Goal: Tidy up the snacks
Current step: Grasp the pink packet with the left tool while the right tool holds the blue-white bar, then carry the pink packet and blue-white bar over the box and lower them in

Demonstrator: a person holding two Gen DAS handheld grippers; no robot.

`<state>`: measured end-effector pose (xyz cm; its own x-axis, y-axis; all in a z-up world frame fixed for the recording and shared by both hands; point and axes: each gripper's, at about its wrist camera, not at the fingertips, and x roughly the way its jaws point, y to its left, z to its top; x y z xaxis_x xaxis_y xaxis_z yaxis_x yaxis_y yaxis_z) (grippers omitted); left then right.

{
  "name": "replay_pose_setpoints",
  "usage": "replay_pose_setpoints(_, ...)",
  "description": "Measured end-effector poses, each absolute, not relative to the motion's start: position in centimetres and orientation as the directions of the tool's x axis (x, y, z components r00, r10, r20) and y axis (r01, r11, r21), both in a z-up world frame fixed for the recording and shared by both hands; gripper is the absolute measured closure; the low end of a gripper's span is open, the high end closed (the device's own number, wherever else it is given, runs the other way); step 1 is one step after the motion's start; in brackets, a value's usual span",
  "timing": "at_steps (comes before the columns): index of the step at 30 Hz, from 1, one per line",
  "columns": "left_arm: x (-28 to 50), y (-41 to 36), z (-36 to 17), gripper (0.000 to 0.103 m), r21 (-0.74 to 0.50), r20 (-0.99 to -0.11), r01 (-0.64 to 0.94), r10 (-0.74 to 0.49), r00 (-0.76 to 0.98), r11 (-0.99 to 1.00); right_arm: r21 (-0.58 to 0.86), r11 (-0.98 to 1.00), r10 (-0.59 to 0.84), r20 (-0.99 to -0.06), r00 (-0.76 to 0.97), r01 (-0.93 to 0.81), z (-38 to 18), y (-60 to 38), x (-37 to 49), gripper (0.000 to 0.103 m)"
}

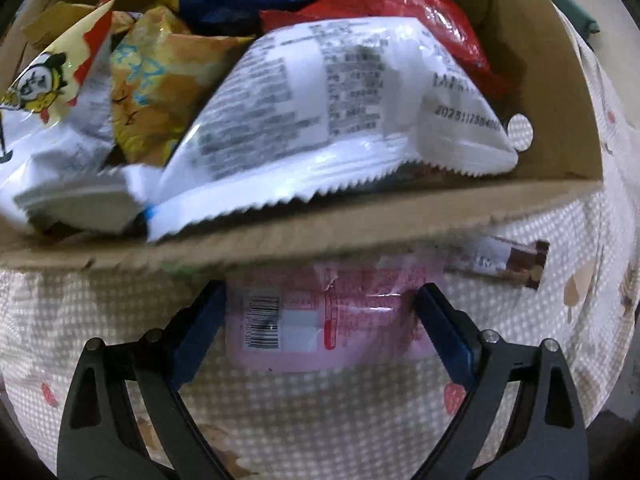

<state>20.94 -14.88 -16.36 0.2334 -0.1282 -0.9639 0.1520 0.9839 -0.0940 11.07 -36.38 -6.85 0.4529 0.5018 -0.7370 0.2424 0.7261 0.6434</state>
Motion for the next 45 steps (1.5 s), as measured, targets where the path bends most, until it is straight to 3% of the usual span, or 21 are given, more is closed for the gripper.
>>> replay_pose_setpoints(3,21.0,-15.3,-16.6,0.012,-0.073,-0.966,0.16,-0.11,0.232,0.984,0.661,0.708,0.514,-0.723,0.461,0.248,-6.6,-36.7,11.2,0.085)
replay_pose_setpoints(7,19.8,-16.5,-16.3,0.038,-0.063,-0.966,0.225,-0.116,0.23,0.972,0.673,0.698,0.528,-0.714,0.459,0.244,-6.5,-36.6,11.4,0.084)
replay_pose_setpoints(9,19.2,-16.9,-16.0,0.046,-0.061,-0.965,0.253,-0.122,0.23,0.965,0.683,0.69,0.546,-0.708,0.447,0.239,-6.7,-36.2,11.7,0.084)
replay_pose_setpoints(14,17.7,-16.9,-15.5,0.052,-0.098,-0.965,0.3,-0.164,0.203,0.949,0.686,0.691,0.556,-0.706,0.438,0.228,-6.7,-35.0,12.5,0.084)
replay_pose_setpoints(15,17.1,-16.5,-15.3,0.065,-0.113,-0.964,0.304,-0.178,0.196,0.946,0.685,0.693,0.556,-0.706,0.438,0.225,-6.6,-34.9,12.5,0.084)
replay_pose_setpoints(19,15.8,-15.4,-14.9,0.08,-0.162,-0.965,0.296,-0.213,0.15,0.941,0.688,0.692,0.56,-0.704,0.437,0.22,-6.5,-34.7,12.5,0.084)
replay_pose_setpoints(29,11.0,-14.9,-13.2,0.083,-0.245,-0.956,0.354,-0.285,0.067,0.903,0.694,0.689,0.567,-0.696,0.44,0.209,-6.4,-34.4,12.5,0.084)
replay_pose_setpoints(33,9.5,-15.9,-11.7,0.081,-0.172,-0.957,0.45,-0.258,0.136,0.876,0.695,0.69,0.568,-0.694,0.443,0.204,-6.3,-34.5,12.6,0.084)
replay_pose_setpoints(41,12.9,-18.7,-13.2,0.078,-0.167,-0.957,0.399,-0.246,0.156,0.901,0.7,0.68,0.568,-0.691,0.446,0.218,-6.5,-35.1,12.3,0.084)
replay_pose_setpoints(45,13.3,-20.2,-12.8,0.085,-0.213,-0.936,0.404,-0.304,0.176,0.889,0.702,0.673,0.562,-0.69,0.456,0.232,-6.5,-36.0,12.0,0.084)
